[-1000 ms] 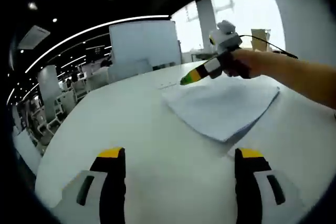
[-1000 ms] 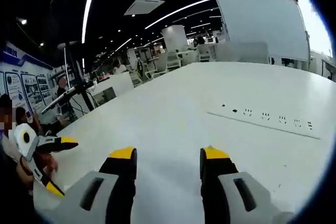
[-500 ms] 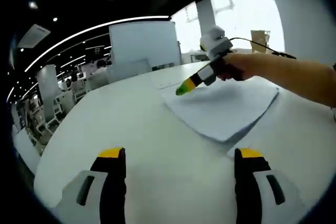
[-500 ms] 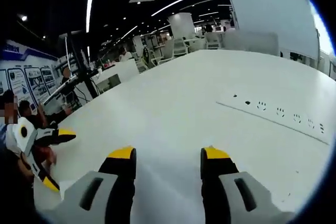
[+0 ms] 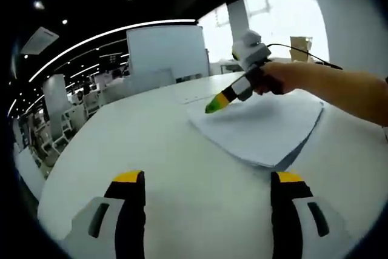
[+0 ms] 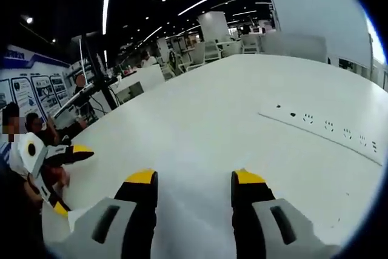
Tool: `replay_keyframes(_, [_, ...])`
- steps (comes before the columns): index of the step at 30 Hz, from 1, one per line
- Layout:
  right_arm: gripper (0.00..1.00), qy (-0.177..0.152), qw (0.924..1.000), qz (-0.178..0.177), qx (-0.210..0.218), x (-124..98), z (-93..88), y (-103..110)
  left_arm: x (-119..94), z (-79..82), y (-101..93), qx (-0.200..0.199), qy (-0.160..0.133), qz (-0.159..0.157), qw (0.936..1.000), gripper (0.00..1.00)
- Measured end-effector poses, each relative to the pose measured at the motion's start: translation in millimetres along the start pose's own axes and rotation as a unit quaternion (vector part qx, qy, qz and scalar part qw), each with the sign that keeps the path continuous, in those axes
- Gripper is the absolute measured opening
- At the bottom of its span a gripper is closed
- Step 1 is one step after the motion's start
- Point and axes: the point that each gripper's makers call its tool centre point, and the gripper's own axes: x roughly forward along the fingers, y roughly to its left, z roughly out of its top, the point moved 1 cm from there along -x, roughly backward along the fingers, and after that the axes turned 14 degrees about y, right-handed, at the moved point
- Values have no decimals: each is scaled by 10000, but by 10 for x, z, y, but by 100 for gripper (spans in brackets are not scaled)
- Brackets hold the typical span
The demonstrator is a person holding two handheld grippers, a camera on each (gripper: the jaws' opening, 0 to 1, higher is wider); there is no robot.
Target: Organize the stack of printing papers by aligning and flattening the scattered papers on the table
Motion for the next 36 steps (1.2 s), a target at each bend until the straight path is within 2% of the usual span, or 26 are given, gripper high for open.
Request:
replay_keyframes(9, [44, -12, 10000, 7, -60, 16, 23, 6, 0, 5, -11, 7, -10, 23, 10000, 88])
replay_keyframes(12, [45, -207, 9998, -6, -25, 3, 109, -29, -23, 18, -44, 72, -19, -11, 10000, 90])
replay_keyframes(16, [43, -482, 9986, 43, 219, -15, 242, -113, -76, 99, -170, -59, -189, -275, 9994, 92])
replay_keyframes(18, [43, -581, 9979, 78, 274, 12, 303, -79, -35, 97, -240, 69, -151, -284, 9995, 92])
replay_keyframes(20, [40, -527, 9979, 174, 348, 44, 302, -44, 16, 55, -257, 203, -17, -207, 9996, 92])
replay_keyframes(23, [39, -420, 9981, 270, 361, 122, 304, -16, 23, 58, -264, 171, -48, -212, 9996, 92])
replay_keyframes(28, [40, -238, 9989, 405, 88, 209, 272, 93, 28, 51, -283, 88, -64, -266, 9996, 92])
replay_keyframes(34, [43, -172, 9990, 386, -149, 235, 283, 76, 28, 94, -363, -83, -167, -485, 9986, 92])
replay_keyframes(36, [44, 23, 9984, 543, -124, 263, 237, 129, 34, 90, -352, -71, -151, -453, 9988, 92])
